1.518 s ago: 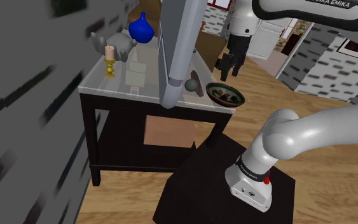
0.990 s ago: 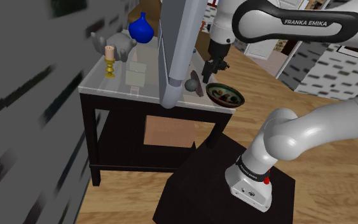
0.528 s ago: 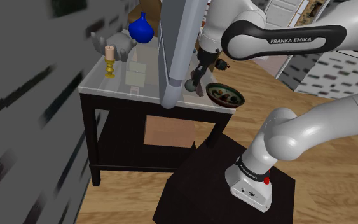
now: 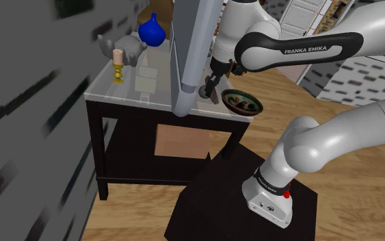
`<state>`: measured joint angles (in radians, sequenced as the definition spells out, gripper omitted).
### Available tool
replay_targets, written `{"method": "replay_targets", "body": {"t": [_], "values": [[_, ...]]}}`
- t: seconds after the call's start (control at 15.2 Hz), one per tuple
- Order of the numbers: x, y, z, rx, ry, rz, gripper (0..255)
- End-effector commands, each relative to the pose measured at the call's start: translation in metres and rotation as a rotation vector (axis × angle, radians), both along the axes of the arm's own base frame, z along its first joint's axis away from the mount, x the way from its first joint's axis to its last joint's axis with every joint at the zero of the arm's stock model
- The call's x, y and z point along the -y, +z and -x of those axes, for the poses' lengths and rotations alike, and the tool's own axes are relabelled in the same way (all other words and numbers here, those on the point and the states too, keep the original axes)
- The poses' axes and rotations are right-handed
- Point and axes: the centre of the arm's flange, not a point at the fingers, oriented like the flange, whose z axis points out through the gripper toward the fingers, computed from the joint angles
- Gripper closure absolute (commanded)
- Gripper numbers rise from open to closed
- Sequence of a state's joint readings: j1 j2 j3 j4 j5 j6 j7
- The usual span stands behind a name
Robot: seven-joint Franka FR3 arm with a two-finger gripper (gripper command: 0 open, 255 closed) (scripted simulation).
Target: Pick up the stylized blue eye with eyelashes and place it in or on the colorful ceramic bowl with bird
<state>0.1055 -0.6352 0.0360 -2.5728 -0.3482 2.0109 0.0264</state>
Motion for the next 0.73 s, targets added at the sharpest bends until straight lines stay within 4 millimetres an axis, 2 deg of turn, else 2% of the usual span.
{"method": "replay_targets", "body": {"t": [0.0,0.13,0.2,0.66], "values": [[0.0002,-0.0002,0.0000,0.000,0.000,0.000,0],[0.0001,-0.0001,0.0000,0.000,0.000,0.000,0],[0.0001,-0.0001,0.0000,0.000,0.000,0.000,255],[0.0001,-0.0001,0.0000,0.000,0.000,0.000,255]]}}
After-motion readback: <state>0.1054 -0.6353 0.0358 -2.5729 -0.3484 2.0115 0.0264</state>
